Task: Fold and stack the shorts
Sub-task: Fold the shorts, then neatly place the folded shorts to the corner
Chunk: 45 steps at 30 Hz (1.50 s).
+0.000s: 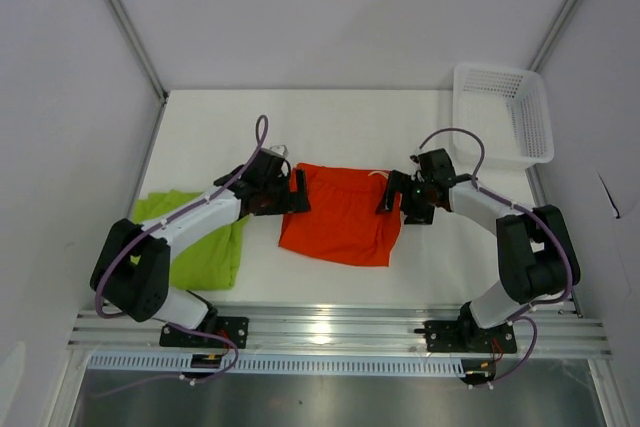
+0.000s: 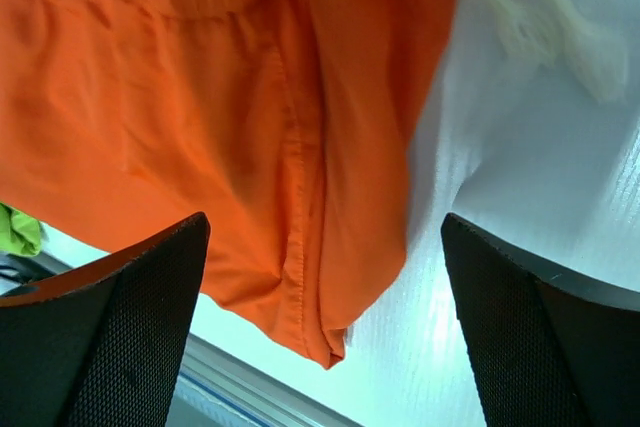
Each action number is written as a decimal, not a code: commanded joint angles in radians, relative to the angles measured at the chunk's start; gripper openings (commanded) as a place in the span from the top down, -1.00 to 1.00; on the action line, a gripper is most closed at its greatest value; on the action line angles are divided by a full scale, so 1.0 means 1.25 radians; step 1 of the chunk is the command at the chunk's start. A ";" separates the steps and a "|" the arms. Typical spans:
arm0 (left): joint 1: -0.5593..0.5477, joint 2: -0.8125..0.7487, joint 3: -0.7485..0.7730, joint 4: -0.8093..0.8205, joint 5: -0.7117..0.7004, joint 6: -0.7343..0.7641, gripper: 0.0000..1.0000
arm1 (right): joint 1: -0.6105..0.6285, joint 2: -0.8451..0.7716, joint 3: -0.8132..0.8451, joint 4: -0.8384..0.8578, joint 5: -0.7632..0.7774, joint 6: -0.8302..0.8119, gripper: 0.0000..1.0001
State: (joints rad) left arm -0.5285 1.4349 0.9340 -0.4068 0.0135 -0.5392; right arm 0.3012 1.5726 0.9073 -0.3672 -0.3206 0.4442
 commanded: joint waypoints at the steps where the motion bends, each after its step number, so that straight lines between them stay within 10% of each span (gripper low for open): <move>1: 0.030 0.007 -0.054 0.107 0.079 0.026 -0.98 | -0.037 -0.039 -0.063 0.124 -0.096 0.015 -0.99; 17: 0.079 0.089 -0.085 0.238 0.084 0.036 -0.98 | -0.021 0.049 -0.090 0.231 -0.089 0.019 -0.99; 24: 0.079 0.155 -0.076 0.268 0.079 0.019 -0.85 | 0.025 0.057 -0.062 0.199 -0.010 0.023 -0.64; 31: 0.079 0.177 -0.078 0.303 0.079 0.009 -0.13 | 0.046 0.088 -0.052 0.204 0.001 0.026 -0.23; 45: 0.055 0.187 -0.059 0.281 -0.040 0.006 0.69 | 0.128 0.121 -0.021 0.214 0.103 0.073 0.65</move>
State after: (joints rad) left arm -0.4423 1.6592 0.8234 -0.0483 0.0578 -0.5327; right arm 0.4206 1.7000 0.8574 -0.0906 -0.2741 0.5152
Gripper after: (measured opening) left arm 0.170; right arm 0.202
